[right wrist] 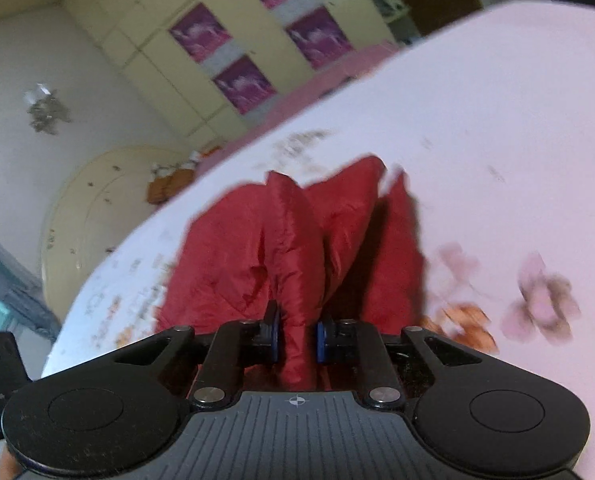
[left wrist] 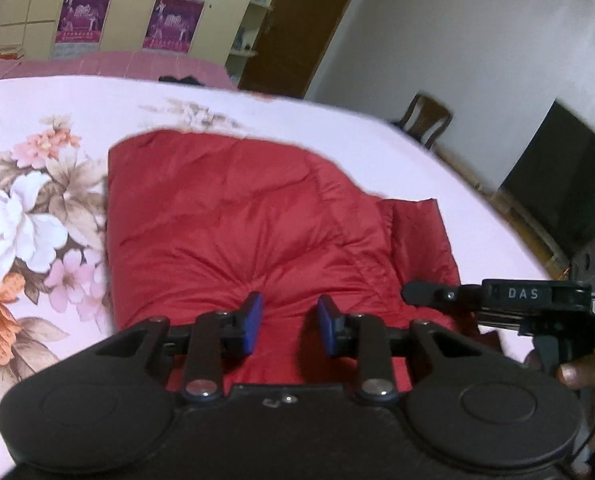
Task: Fold large clothes
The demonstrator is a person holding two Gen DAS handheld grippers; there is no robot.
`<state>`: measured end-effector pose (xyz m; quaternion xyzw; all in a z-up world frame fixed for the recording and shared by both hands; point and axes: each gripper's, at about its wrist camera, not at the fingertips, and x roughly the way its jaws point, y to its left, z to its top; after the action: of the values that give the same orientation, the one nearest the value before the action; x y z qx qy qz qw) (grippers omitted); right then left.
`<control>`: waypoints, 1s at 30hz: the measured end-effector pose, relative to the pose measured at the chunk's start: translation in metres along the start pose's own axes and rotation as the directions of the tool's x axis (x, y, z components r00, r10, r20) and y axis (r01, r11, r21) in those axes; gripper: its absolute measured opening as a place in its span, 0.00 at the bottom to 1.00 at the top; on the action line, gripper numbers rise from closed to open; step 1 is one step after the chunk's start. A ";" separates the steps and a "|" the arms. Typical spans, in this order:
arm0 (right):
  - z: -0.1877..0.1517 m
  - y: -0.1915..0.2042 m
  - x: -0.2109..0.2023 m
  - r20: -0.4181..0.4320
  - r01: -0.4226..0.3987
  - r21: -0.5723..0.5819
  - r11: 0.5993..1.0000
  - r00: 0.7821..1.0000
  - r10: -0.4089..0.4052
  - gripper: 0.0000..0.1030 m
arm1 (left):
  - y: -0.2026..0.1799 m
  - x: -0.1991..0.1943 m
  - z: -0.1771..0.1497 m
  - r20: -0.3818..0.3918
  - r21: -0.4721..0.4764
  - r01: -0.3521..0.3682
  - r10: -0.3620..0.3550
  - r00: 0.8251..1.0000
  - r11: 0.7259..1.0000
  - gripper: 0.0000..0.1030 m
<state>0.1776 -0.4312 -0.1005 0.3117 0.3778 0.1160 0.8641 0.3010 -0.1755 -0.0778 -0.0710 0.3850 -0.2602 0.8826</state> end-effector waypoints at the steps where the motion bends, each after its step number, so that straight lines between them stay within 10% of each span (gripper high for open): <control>1: -0.004 -0.006 0.004 -0.008 0.000 0.021 1.000 1.000 0.000 0.15 | -0.004 0.006 -0.002 -0.010 0.029 -0.027 0.027 1.000 0.999 0.28; 9: -0.006 -0.019 0.009 -0.009 -0.007 0.106 0.994 1.000 0.008 0.19 | 0.003 0.011 0.005 -0.055 0.019 -0.007 0.008 0.998 1.000 0.28; 12: 0.008 0.005 -0.021 0.059 0.056 -0.019 0.998 0.997 -0.054 0.61 | 0.014 -0.019 0.008 0.046 -0.002 0.007 -0.007 0.999 1.000 0.46; 15: 0.025 0.030 -0.040 0.154 0.074 -0.151 0.986 0.987 -0.050 0.55 | 0.033 -0.030 0.017 0.118 -0.015 -0.016 0.017 0.993 1.000 0.45; 17: 0.038 0.051 -0.035 0.155 0.041 -0.249 0.968 0.988 -0.002 0.25 | 0.044 -0.022 0.028 0.121 -0.035 -0.035 0.039 0.992 0.999 0.44; 22: 0.046 0.089 0.019 0.043 0.084 -0.478 0.874 0.996 -0.072 0.24 | 0.052 0.011 0.054 0.103 -0.022 -0.045 0.047 0.994 0.999 0.42; 30: 0.048 0.028 0.062 -0.029 0.239 -0.275 0.931 0.966 -0.256 0.24 | 0.030 0.060 0.051 -0.040 0.032 -0.070 0.071 0.997 0.997 0.43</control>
<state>0.2556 -0.4044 -0.0943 0.1373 0.4222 0.0664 0.8936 0.3840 -0.1845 -0.0909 -0.0387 0.4013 -0.2359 0.8842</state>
